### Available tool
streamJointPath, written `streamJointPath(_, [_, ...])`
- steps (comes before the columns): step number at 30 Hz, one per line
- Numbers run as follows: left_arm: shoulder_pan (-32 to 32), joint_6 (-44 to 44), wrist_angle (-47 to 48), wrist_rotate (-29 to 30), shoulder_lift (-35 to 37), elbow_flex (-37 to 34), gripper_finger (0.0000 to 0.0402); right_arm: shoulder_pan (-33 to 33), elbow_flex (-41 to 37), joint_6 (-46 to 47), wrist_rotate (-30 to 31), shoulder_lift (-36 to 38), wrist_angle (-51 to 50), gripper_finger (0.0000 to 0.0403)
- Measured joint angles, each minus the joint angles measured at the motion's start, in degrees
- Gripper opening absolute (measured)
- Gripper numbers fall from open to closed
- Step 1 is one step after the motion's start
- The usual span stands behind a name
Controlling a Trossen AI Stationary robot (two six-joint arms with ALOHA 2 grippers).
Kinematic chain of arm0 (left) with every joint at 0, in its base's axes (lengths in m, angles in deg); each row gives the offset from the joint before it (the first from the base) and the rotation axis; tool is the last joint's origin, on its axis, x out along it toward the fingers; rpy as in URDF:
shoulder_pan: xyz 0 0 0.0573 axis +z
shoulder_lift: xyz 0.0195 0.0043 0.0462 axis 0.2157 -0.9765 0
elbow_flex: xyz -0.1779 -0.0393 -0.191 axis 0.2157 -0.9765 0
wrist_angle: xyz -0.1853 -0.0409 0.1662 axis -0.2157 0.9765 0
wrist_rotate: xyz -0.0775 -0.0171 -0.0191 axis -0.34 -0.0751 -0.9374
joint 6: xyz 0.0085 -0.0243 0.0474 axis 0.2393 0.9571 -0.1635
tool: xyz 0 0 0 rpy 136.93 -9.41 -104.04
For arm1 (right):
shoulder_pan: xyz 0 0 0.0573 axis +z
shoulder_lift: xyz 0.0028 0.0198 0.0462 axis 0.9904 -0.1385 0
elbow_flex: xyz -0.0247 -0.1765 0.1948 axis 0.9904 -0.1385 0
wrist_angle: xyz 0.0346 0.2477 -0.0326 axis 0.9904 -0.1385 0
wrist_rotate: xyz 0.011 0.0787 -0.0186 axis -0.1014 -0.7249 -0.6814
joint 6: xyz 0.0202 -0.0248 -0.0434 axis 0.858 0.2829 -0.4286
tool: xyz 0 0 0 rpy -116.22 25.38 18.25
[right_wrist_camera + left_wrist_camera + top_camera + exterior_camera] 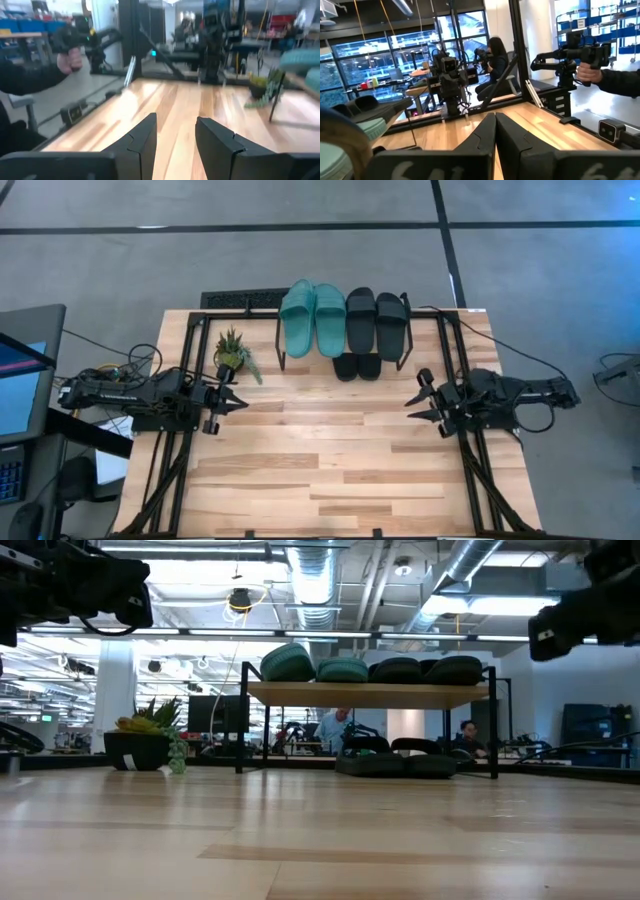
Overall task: Pick and place slides into the shelf
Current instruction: Return to Home Position
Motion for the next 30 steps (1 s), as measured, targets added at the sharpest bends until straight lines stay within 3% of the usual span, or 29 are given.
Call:
streamJointPath(6, [-0.01, -0.12, 0.2, 0.0, 0.88, -0.02, 0.0, -0.18, -2.36, -2.9, -0.15, 0.09, 7.43, 0.0122])
streamJointPath(19, [-0.04, -6.61, -5.18, -4.46, 0.86, -0.04, 0.0, -0.31, -2.54, -3.02, -0.12, 0.09, 7.78, 0.0122])
streamJointPath(26, [-0.04, -9.73, -5.65, -2.19, 0.81, -0.2, 0.0, -0.29, -2.57, -3.04, -0.12, 0.09, 7.55, 0.0122])
streamJointPath(30, [-0.11, -12.86, -9.06, -4.72, 0.83, -0.2, 0.0, -0.3, -2.57, -3.04, -0.12, 0.09, 7.39, 0.0122])
